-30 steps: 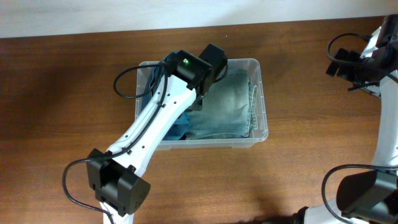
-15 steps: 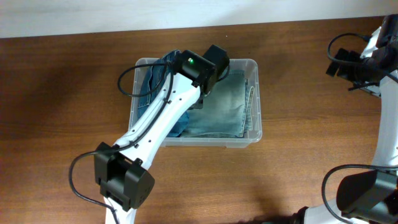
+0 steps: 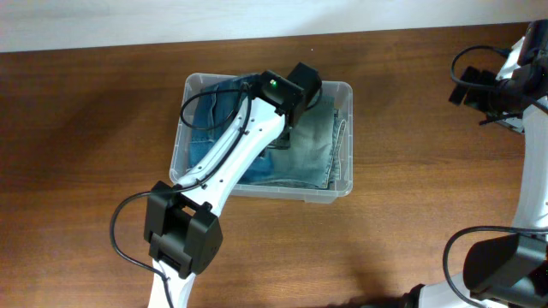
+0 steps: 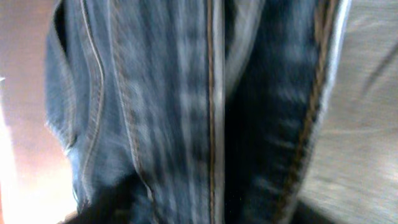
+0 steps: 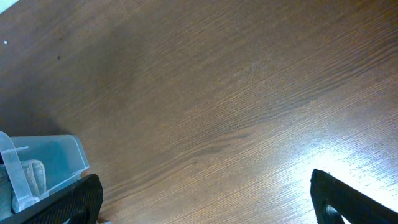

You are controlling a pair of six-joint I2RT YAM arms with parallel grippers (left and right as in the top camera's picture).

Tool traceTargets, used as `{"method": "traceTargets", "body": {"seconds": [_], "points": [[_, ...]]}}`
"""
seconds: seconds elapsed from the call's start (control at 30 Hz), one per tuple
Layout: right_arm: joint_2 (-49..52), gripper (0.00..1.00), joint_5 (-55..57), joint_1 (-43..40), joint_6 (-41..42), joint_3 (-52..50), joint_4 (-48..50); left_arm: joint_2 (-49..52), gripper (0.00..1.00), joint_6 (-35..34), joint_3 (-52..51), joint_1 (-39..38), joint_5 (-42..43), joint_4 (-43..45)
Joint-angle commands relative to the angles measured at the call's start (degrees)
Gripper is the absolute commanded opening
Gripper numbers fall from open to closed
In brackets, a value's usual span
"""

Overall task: Pack container
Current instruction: 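Lower the dark-blue jeans into the box's left half and release, then press and tuck the dark-blue jeans flat with the left gripper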

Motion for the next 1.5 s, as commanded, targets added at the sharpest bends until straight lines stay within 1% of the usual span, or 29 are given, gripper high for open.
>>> {"method": "traceTargets", "body": {"seconds": [0.0, 0.03, 0.1, 0.13, 0.27, 0.4, 0.43, 0.47, 0.5, 0.53, 0.83, 1.03, 1.37, 1.47], "points": [[-0.3, 0.98, 0.5, -0.2, -0.4, 0.4, 0.0, 0.8, 0.96, 8.1, 1.6, 0.6, 8.4, 2.4], [-0.3, 0.99, 0.5, -0.2, -0.4, 0.4, 0.0, 0.8, 0.99, 10.0, 1.7, 0.6, 10.6, 3.1], [-0.3, 0.99, 0.5, -0.2, -0.4, 0.4, 0.0, 0.8, 0.99, 13.6, 2.2, 0.6, 14.4, 4.1], [-0.3, 0.99, 0.5, -0.2, -0.4, 0.4, 0.0, 0.8, 0.99, 14.1, 2.8, 0.7, 15.3, 4.0], [-0.3, 0.99, 0.5, -0.2, -0.4, 0.4, 0.0, 0.7, 0.99, 15.0, 6.9, 1.5, 16.1, 2.7], [-0.3, 0.99, 0.5, -0.2, -0.4, 0.4, 0.0, 0.5, 0.99, 14.9, 13.2, 2.6, 16.3, 0.5], [-0.3, 0.99, 0.5, -0.2, -0.4, 0.4, 0.0, 0.5, 0.98, 15.0, 14.8, 2.9, 16.3, 0.0], [-0.3, 0.99, 0.5, -0.2, -0.4, 0.4, 0.0, 0.5, 0.79, 15.0, 15.8, 3.1, 16.2, -0.2], [-0.3, 0.99, 0.5, -0.2, -0.4, 0.4, 0.0, 0.5, 0.37, 15.0, 16.9, 3.4, 16.2, -0.3], [-0.3, 0.98, 0.5, -0.2, -0.4, 0.4, 0.0, 0.5, 0.00, 15.0, 17.6, 3.7, 16.2, -0.3], [-0.3, 0.99, 0.5, -0.2, -0.4, 0.4, 0.0, 1.4, 0.00, 13.1, 18.3, 8.2, 16.3, 3.5], [-0.3, 0.99, 0.5, -0.2, -0.4, 0.4, 0.0, 3.8, 0.00, 13.1, 18.0, 8.9, 16.3, 5.7], [-0.3, 0.99, 0.5, -0.2, -0.4, 0.4, 0.0, 12.9, 0.00, 13.2, 18.0, 8.9, 16.8, 7.1], [-0.3, 0.98, 0.5, -0.2, -0.4, 0.4, 0.0, 17.4, 0.00, 13.2, 17.9, 8.9, 20.4, 7.6]]}}
